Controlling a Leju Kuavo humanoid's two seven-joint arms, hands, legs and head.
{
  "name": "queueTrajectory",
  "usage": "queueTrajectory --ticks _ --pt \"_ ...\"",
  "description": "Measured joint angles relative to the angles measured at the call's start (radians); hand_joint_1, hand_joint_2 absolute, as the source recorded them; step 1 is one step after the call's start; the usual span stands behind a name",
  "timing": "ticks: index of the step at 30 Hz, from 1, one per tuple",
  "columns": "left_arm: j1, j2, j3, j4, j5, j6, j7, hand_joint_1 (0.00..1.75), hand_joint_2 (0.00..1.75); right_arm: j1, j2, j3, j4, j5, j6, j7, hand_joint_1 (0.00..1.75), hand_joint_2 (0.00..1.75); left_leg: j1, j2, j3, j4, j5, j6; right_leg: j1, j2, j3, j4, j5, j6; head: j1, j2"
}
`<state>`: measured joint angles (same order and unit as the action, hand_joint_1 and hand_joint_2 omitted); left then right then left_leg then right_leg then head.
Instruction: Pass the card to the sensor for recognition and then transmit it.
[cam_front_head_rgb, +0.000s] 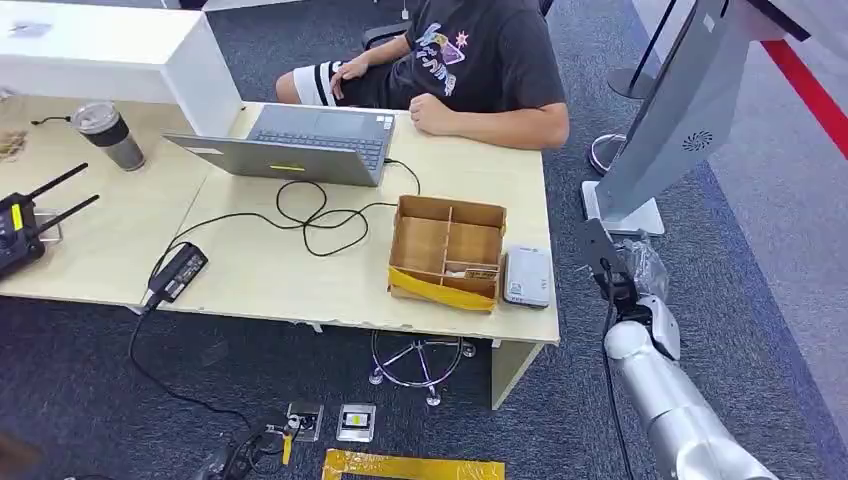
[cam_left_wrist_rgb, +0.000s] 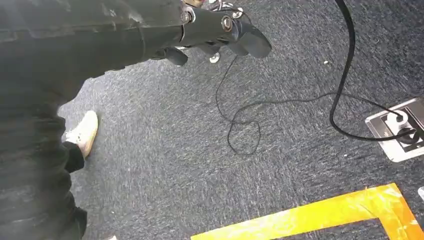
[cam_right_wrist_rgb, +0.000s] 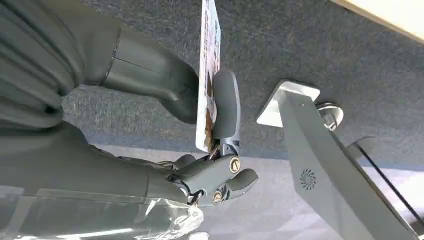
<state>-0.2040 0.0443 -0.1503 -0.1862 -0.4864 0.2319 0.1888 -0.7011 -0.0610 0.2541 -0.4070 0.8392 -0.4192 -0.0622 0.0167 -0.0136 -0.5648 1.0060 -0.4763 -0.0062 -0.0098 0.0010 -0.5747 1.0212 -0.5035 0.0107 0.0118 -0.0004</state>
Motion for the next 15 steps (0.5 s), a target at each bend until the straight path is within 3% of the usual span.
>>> queueTrajectory --ticks 15 --pt "-0.008 0.000 0.000 0.000 -0.005 -0.005 0.003 0.00 1.75 0.003 0.067 -0.001 0.008 0.026 0.035 -0.041 1.75 1.75 0.000 0.000 0.000 0.000 0.000 0.000 0.000 0.000 0.000 0.000 0.000 0.000 0.000 0.000"
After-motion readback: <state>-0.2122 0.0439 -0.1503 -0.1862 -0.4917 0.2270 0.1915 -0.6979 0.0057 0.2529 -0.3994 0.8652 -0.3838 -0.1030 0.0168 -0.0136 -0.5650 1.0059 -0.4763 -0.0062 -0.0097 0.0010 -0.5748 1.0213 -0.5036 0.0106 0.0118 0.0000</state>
